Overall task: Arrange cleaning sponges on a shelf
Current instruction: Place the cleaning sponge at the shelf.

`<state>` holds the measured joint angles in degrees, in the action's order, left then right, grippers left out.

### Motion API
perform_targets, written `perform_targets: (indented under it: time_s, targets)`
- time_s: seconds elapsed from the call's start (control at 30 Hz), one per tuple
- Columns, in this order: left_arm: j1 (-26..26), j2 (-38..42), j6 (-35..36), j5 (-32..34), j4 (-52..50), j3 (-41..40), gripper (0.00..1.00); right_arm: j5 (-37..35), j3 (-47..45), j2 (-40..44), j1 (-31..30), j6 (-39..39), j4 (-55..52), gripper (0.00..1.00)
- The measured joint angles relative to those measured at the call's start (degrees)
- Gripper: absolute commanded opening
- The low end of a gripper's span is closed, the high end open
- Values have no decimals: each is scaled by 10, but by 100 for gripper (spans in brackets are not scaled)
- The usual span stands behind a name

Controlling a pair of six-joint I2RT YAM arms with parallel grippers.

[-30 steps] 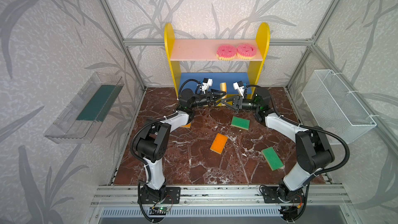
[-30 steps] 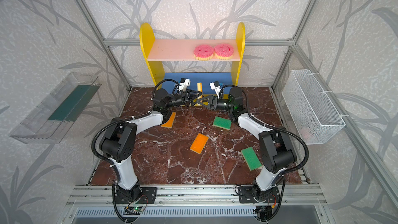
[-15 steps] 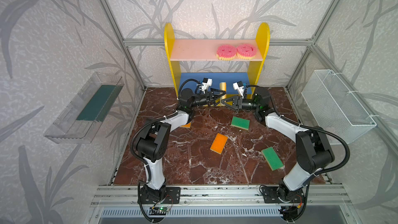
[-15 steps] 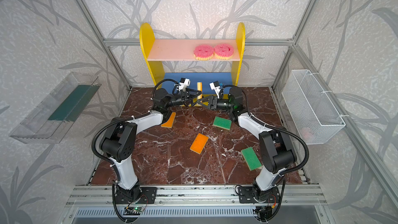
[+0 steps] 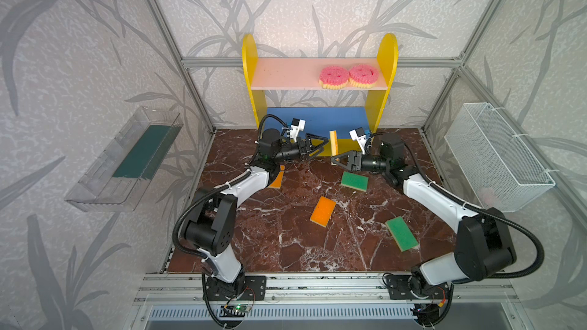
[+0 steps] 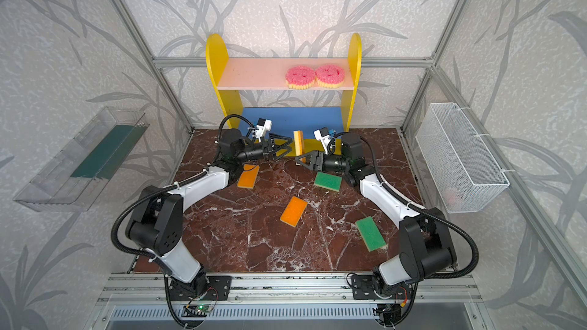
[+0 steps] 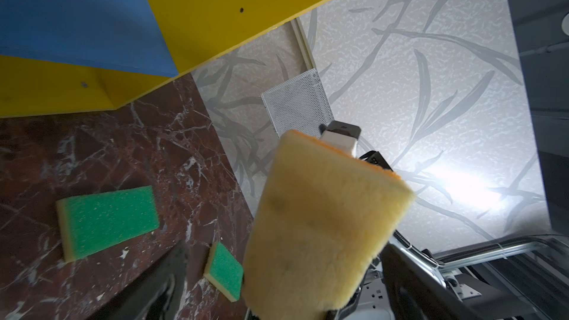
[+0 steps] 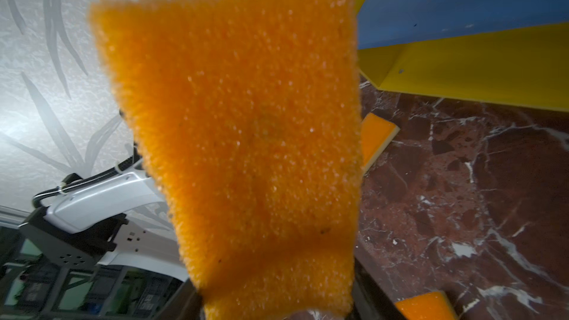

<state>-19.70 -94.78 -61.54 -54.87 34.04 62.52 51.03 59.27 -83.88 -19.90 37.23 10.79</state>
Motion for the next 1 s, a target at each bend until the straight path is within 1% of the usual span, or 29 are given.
perform_targets:
  time_s: [0.07,0.2,0.3,0.4,0.6,0.67,0.87,1.0]
  targets:
    - [0,38,56,40,-57,-27,99,-37,0,16,0,-23,-31,60]
    - [-7,119,145,152,-160,-92,99,-135,6,25,-1,-59,-96,60]
    - [-17,171,185,235,-220,-137,99,-206,33,9,-3,-80,-151,60]
    - [-29,209,211,288,-267,-168,99,-266,75,-17,-5,-95,-191,60]
    - [-66,271,253,368,-356,-194,99,-355,194,-94,-9,-134,-261,62]
    - [-80,289,260,386,-372,-202,99,-377,234,-121,-9,-146,-278,62]
    - [-120,327,279,428,-412,-231,99,-437,325,-195,-10,-170,-312,63]
    - [-132,336,297,448,-445,-233,99,-469,374,-238,-11,-176,-330,63]
